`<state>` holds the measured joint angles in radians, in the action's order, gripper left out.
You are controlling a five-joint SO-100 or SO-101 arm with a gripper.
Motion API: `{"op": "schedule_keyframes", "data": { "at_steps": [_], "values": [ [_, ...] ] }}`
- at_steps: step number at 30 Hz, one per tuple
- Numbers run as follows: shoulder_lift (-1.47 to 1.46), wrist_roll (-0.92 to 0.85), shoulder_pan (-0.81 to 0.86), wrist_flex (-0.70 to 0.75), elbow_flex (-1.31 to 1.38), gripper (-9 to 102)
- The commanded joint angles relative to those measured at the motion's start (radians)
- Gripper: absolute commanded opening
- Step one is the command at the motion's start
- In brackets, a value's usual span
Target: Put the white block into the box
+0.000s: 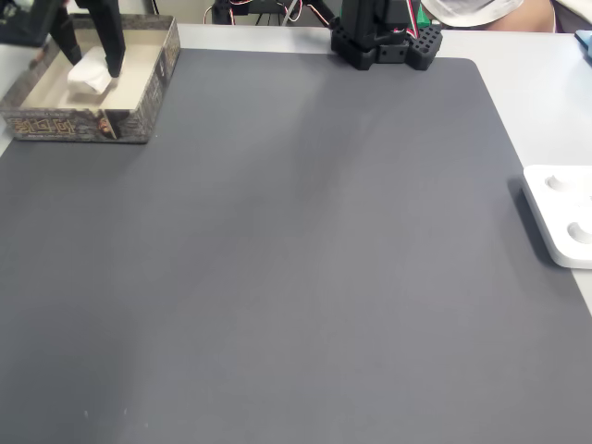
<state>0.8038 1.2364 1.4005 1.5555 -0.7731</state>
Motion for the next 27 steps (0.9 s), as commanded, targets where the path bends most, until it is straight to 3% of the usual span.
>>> {"op": "schedule_keyframes", "data": {
  "at_steps": [1,8,20,27],
  "values": [
    [0.014,0.040,-0.005,-0.005,0.074,-2],
    [0.012,0.084,-0.003,-0.006,0.074,0],
    [0.025,0.164,0.009,-0.018,0.066,24],
    [0.032,0.190,0.015,-0.037,0.074,29]
  ]
}}
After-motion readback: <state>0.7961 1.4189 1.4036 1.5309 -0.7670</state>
